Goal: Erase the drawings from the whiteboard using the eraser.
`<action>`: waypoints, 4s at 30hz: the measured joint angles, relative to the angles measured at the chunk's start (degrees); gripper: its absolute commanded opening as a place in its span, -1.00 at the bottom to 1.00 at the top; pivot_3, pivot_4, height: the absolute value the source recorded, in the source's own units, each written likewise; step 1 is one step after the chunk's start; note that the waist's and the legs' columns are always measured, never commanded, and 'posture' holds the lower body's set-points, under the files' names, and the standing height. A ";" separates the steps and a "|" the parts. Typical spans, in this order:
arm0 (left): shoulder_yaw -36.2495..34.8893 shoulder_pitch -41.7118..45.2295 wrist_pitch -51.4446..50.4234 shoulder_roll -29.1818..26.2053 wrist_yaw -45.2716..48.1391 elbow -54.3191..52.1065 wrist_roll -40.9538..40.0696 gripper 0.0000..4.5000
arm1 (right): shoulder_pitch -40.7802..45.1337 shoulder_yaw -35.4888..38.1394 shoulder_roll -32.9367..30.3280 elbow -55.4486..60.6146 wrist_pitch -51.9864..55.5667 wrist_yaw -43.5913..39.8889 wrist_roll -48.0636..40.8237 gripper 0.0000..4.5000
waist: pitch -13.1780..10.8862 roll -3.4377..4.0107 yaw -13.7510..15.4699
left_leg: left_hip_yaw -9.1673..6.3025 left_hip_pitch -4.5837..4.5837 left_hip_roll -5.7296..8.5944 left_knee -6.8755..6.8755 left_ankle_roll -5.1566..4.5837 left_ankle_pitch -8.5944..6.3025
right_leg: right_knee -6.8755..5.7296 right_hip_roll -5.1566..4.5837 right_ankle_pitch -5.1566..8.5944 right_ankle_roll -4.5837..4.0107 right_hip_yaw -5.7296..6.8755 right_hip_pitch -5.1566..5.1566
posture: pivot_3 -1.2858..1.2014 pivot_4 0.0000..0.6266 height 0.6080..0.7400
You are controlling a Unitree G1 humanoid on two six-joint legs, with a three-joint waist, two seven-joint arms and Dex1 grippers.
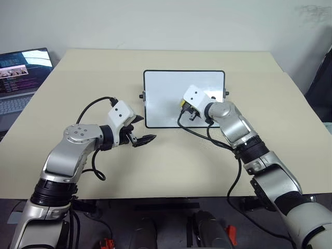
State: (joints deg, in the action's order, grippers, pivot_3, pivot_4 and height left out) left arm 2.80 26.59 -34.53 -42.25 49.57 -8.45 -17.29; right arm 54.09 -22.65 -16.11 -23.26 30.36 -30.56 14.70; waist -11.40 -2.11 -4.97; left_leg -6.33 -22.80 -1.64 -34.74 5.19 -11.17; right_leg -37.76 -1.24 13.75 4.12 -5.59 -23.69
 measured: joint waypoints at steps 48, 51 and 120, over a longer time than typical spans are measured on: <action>13.08 12.98 0.24 22.65 6.01 6.89 -5.65 1.00 | -21.94 33.19 -24.50 6.85 18.38 -1.42 -18.68 -0.56 | -0.13 0.21 0.53 | 0.12 -0.56 0.02 0.01 0.09 -0.08 | 0.56 -0.02 -0.17 0.39 -0.11 -0.30 | 0.03 -0.52 1.00; 13.10 13.07 0.22 23.47 6.08 6.88 -5.56 1.00 | -22.93 34.28 -25.67 3.67 15.73 -0.64 -18.85 -0.56 | -0.13 0.22 0.51 | 0.12 -0.56 0.04 -0.04 0.09 -0.08 | 0.62 -0.02 -0.18 0.44 -0.12 -0.23 | 0.03 -0.52 1.00; -14.75 1.85 12.30 21.75 -29.06 9.14 1.41 1.00 | -22.02 37.22 -2.36 -7.90 -26.28 11.91 -25.84 0.99 | -0.23 0.45 0.33 | 0.04 -0.08 0.05 -0.07 0.11 -0.09 | 0.72 -0.04 -0.37 0.27 -0.10 0.37 | 0.03 -0.52 1.00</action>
State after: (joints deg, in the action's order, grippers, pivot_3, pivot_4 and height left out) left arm -11.95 28.44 -22.23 -20.49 20.51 0.70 -15.88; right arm 32.07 14.57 -18.47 -31.16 4.08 -18.64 -11.14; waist -11.63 -1.66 -4.64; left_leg -6.29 -22.88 -1.60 -34.82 5.29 -11.26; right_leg -37.04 -1.27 13.38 4.38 -5.69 -23.32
